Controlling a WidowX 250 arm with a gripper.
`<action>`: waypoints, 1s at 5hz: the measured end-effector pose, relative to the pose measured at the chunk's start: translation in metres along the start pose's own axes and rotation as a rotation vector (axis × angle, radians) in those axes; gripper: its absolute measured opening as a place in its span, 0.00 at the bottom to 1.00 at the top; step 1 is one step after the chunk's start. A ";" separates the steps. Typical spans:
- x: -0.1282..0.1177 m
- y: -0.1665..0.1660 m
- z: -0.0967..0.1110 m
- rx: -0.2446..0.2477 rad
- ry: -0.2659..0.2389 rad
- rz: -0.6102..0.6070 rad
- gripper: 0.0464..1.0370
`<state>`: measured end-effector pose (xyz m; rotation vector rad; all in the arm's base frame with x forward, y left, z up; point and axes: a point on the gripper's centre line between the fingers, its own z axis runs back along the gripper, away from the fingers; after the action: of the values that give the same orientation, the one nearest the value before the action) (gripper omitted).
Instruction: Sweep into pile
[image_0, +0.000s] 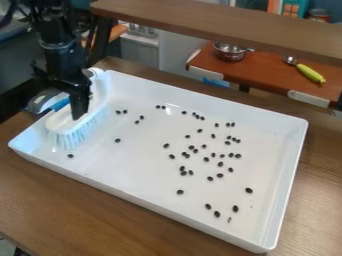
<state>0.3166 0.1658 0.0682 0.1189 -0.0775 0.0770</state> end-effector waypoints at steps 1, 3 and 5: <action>0.000 -0.002 -0.002 -0.017 0.009 -0.018 0.68; -0.008 -0.008 -0.004 -0.045 0.029 -0.069 0.45; -0.022 -0.015 -0.003 -0.047 0.116 -0.127 0.45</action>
<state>0.2963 0.1498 0.0622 0.0719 0.0446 -0.0448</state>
